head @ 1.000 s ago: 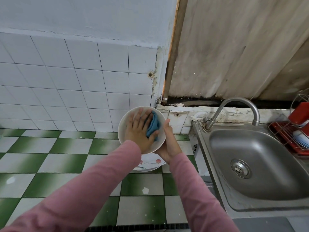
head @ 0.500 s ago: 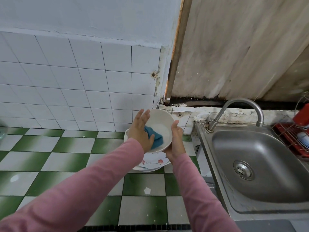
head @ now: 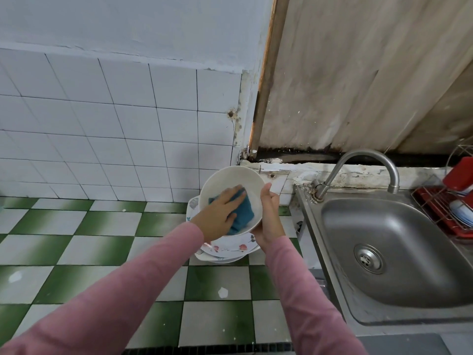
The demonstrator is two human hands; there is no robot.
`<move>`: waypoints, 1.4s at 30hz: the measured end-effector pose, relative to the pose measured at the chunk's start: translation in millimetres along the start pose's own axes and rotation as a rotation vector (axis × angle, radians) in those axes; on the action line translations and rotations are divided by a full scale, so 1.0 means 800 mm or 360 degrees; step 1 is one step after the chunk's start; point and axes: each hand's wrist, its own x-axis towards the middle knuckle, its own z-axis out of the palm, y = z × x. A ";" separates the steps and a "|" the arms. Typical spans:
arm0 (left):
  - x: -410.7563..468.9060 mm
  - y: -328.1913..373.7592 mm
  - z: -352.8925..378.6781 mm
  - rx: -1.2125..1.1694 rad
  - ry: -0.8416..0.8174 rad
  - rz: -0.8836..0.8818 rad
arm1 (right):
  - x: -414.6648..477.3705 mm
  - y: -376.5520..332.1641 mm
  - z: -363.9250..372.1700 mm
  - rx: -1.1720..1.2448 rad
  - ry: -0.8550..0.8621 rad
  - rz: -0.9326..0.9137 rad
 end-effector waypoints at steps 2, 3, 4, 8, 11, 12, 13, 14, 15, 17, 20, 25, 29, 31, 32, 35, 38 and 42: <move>0.002 -0.003 0.007 0.0250 -0.0279 0.0083 | -0.001 0.002 0.002 -0.0027 -0.0023 -0.0004; -0.001 -0.001 0.008 0.0167 -0.0352 0.0025 | -0.001 0.003 0.002 -0.0042 -0.0027 -0.0008; -0.003 0.003 0.007 0.0066 -0.0421 -0.0053 | -0.001 0.004 0.002 -0.0051 -0.0024 -0.0011; -0.013 0.013 -0.004 0.0135 -0.0680 -0.0062 | 0.002 0.007 -0.001 -0.0057 0.0039 -0.0015; -0.016 0.011 -0.006 0.0450 -0.0701 0.0055 | 0.007 0.002 -0.004 -0.0033 0.0035 -0.0004; -0.017 0.010 -0.003 0.0525 -0.0642 0.0093 | 0.009 0.000 -0.005 -0.0025 0.0031 0.0010; -0.018 0.009 -0.001 0.0534 -0.0543 0.0113 | 0.010 -0.001 -0.005 -0.0021 0.0028 0.0033; -0.019 0.008 -0.001 0.0512 -0.0442 0.0121 | 0.012 -0.002 -0.006 -0.0018 0.0023 0.0062; -0.019 0.005 0.000 0.0488 -0.0354 0.0140 | 0.014 -0.004 -0.007 -0.0019 0.0016 0.0101; -0.022 0.007 -0.003 0.0448 -0.0249 0.0180 | 0.016 -0.009 -0.009 -0.0025 -0.0005 0.0213; -0.024 0.005 -0.006 0.0095 -0.0107 0.0067 | 0.017 -0.020 -0.022 -0.0002 0.0008 0.0406; -0.027 0.007 -0.019 -0.1515 0.0204 -0.0514 | 0.017 0.003 -0.050 -0.0023 0.0124 0.0649; -0.027 0.010 -0.025 -0.2493 0.0247 -0.0707 | -0.003 0.034 -0.039 0.0264 -0.0019 0.0898; -0.027 0.008 -0.026 -0.2600 0.0234 -0.0718 | -0.008 0.035 -0.030 0.0568 -0.0069 0.0835; -0.027 0.007 -0.029 -0.2603 0.0225 -0.0714 | -0.008 0.035 -0.027 0.0682 -0.0023 0.0786; -0.030 0.000 -0.033 -0.2594 0.0204 -0.0732 | -0.004 0.028 -0.024 0.0872 0.0165 0.0591; -0.038 -0.016 -0.028 -0.2700 0.0163 -0.0842 | 0.007 0.009 -0.026 0.0967 0.0172 0.0385; -0.048 -0.029 -0.012 -0.2681 0.0203 -0.1014 | 0.011 -0.032 -0.015 0.0951 0.0096 0.0207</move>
